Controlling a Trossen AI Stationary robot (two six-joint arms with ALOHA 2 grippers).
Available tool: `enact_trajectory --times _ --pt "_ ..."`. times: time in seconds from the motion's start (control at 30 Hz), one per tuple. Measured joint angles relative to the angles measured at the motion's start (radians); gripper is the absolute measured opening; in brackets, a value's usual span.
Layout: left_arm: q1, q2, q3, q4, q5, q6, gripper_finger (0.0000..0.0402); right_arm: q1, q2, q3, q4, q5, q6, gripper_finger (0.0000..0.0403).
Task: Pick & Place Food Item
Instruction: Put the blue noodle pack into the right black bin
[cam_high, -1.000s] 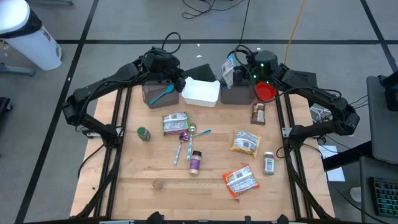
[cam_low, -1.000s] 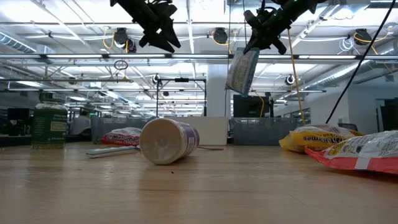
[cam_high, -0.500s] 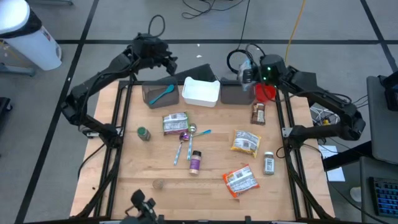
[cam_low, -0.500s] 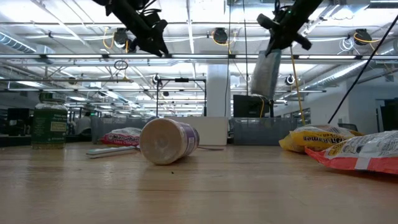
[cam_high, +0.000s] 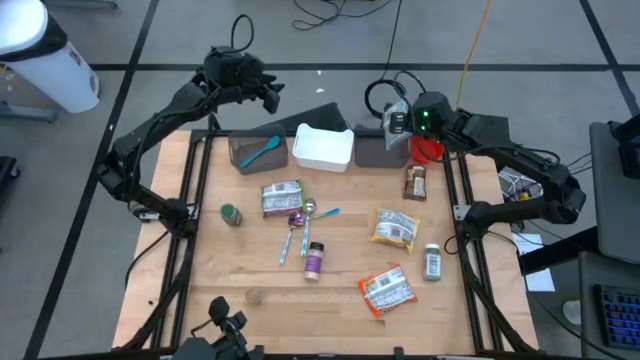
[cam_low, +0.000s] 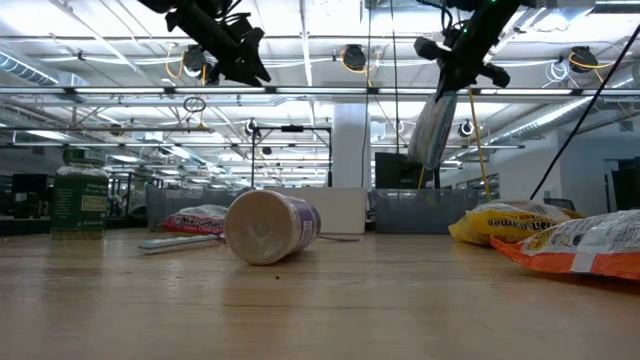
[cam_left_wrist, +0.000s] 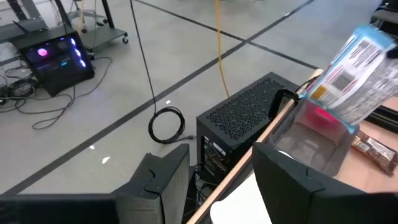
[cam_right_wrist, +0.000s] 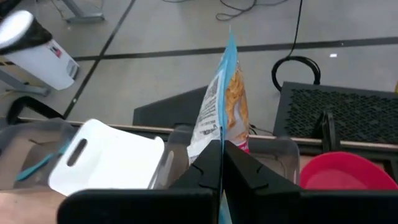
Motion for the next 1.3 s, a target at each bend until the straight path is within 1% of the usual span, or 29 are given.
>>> enact_trajectory --times 0.27,0.5,0.67,0.87,0.9,1.03,1.2,1.3 --pt "0.0 0.0 0.0 -0.016 0.003 0.019 0.0184 -0.001 0.002 -0.067 0.001 0.001 0.02 0.0" --pt "0.0 0.0 0.0 -0.017 0.016 0.019 0.0184 -0.002 0.002 -0.133 0.047 0.002 0.046 0.0" --pt "0.0 0.0 0.0 -0.017 0.018 0.024 0.0184 -0.003 0.002 -0.157 0.046 0.001 0.064 0.0" --pt "0.0 0.0 0.0 -0.017 0.018 0.025 0.0184 -0.037 0.002 -0.158 0.046 -0.003 0.071 0.0" --pt "0.0 0.0 0.0 -0.017 0.018 0.025 0.0184 -0.045 0.002 -0.158 0.046 -0.007 0.072 0.0" --pt "0.0 0.0 0.0 -0.017 0.018 0.027 0.0184 -0.09 0.002 -0.159 0.044 -0.078 0.065 0.0" --pt "0.0 0.0 0.0 -0.017 0.018 0.026 0.0184 -0.118 0.002 -0.159 0.018 -0.086 0.064 0.0" --pt "0.0 0.0 0.0 -0.017 0.018 0.033 0.0184 -0.133 0.002 -0.159 0.014 -0.111 0.059 0.0"
